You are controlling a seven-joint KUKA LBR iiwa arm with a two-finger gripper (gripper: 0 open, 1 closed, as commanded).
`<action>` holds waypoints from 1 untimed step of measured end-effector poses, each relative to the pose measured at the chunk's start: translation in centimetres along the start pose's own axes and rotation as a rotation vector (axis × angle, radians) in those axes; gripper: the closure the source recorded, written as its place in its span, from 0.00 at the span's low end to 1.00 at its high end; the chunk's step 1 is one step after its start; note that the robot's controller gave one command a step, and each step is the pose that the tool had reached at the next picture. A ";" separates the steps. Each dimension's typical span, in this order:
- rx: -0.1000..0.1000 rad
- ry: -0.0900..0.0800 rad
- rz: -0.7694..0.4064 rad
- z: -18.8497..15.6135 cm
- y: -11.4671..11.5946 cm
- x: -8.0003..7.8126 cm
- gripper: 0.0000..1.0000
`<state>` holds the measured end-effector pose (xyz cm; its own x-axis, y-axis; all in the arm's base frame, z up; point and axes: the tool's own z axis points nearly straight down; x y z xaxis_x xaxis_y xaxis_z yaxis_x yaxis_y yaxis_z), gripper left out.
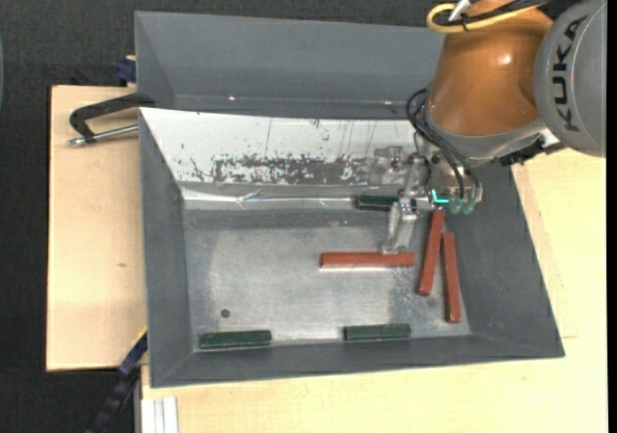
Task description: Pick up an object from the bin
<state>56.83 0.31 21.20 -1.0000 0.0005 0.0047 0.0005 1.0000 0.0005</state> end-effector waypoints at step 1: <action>0.000 -0.008 0.000 -0.4 0.0 -0.2 0.00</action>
Offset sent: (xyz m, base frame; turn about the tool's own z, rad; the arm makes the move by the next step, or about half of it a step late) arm -0.0276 -0.0422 -0.1298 -0.1038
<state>56.99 0.31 21.62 -1.0000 0.0006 -0.0035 0.0006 1.0000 0.0005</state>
